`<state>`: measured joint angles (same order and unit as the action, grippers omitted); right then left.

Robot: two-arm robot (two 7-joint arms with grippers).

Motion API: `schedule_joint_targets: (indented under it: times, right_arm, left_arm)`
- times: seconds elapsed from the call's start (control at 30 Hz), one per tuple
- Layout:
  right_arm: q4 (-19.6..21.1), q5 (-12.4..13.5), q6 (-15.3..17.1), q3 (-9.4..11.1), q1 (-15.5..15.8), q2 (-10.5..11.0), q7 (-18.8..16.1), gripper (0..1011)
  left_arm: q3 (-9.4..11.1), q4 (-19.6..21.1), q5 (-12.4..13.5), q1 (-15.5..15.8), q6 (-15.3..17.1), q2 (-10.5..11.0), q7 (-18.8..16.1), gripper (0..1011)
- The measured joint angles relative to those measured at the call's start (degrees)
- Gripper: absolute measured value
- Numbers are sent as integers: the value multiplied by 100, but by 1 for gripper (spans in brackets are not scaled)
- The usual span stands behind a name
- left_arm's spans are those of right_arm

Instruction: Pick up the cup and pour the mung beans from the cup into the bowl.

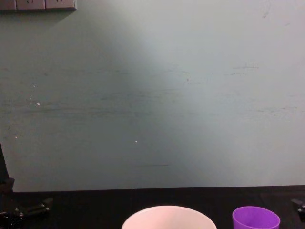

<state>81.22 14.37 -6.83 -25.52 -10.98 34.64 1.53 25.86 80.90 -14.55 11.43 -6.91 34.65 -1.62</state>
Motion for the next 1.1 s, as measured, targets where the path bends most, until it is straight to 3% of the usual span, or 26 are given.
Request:
schedule_joint_targets:
  times: [0.47, 0.8, 1.1]
  right_arm:
    - [279, -144, 129, 202, 337, 39, -133, 1003]
    - [718, -42, 216, 292, 773, 103, -359, 1003]
    - [864, 140, 207, 236, 1005, -125, -694, 1003]
  left_arm:
    - [0, 0, 0, 0, 0, 0, 0, 1000]
    - [0, 0, 0, 0, 0, 0, 0, 1000]
    - [0, 0, 0, 0, 0, 0, 0, 1000]
